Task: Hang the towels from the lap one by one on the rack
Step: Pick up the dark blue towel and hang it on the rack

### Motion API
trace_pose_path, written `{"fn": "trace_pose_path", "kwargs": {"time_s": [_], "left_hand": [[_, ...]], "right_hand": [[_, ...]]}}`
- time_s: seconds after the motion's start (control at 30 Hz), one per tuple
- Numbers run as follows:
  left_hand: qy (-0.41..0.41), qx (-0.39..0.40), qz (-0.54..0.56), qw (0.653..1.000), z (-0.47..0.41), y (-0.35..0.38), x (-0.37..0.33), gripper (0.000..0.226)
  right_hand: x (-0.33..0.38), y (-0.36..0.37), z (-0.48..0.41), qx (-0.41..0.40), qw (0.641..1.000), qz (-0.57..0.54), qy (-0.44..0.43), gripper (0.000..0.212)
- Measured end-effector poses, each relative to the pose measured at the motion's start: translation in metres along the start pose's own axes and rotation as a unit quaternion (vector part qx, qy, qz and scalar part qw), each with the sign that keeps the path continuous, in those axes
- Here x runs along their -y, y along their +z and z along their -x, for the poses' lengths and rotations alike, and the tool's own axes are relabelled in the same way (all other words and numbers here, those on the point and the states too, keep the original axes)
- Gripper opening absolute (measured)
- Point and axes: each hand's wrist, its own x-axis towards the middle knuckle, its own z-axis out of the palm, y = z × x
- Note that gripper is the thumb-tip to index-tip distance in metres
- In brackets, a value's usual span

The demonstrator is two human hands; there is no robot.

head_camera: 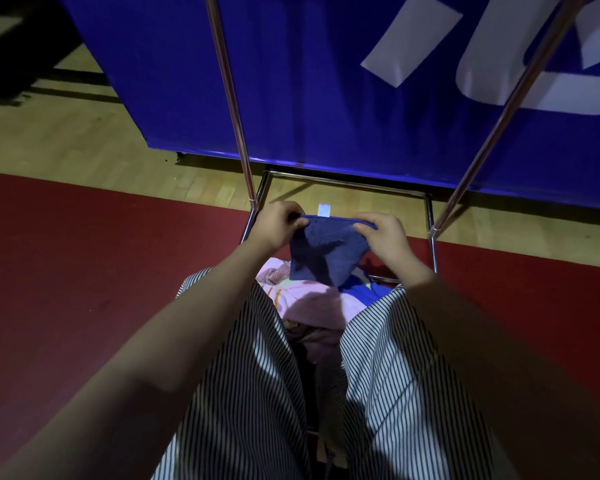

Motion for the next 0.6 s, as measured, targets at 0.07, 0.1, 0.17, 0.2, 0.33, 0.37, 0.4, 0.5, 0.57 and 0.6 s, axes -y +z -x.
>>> {"fn": "trace_pose_path", "kwargs": {"time_s": [0.07,0.1,0.17,0.2,0.33,0.37,0.4,0.5,0.57,0.6], "left_hand": [[0.0,-0.036,0.044,0.998,-0.0004,-0.0004,-0.0026,0.014],[0.013,-0.06,0.074,0.995,-0.0002,-0.0014,-0.0038,0.012],[0.043,-0.068,0.077,0.994,0.0,-0.0037,-0.0033,0.009],[0.046,-0.045,0.054,0.996,-0.0005,-0.0036,-0.0015,0.008],[0.051,-0.036,0.05,0.997,-0.0004,-0.0023,0.0028,0.008],[0.051,-0.042,0.063,0.996,-0.0002,-0.0027,0.001,0.008],[0.045,-0.04,0.07,0.996,-0.0007,-0.0023,0.0,0.008],[0.02,-0.021,0.076,0.997,-0.0007,0.0009,0.0,0.009],[0.018,0.006,0.072,0.997,0.0006,0.0032,-0.0021,0.016],[0.02,0.027,0.069,0.997,0.0016,0.0042,-0.0037,0.02]], "right_hand": [[0.003,0.0016,0.0015,-0.035,0.999,-0.013,-0.019,0.024],[0.0045,0.0008,0.0022,-0.065,0.997,-0.037,-0.02,0.024],[0.0041,-0.0008,0.0007,-0.087,0.995,-0.043,-0.016,0.024],[0.0031,-0.001,0.0005,-0.068,0.997,-0.021,-0.014,0.023],[0.0016,0.0005,0.0015,-0.058,0.998,-0.025,-0.012,0.024],[0.0022,0.0,0.0014,-0.063,0.997,-0.037,-0.005,0.025],[0.0012,0.0005,0.0006,-0.058,0.997,-0.047,0.006,0.025],[-0.0013,0.0035,0.0,-0.047,0.997,-0.043,0.036,0.018],[0.0009,0.0062,0.0017,-0.048,0.998,-0.026,0.043,0.017],[0.0027,0.0074,0.003,-0.049,0.998,-0.024,0.043,0.017]]}}
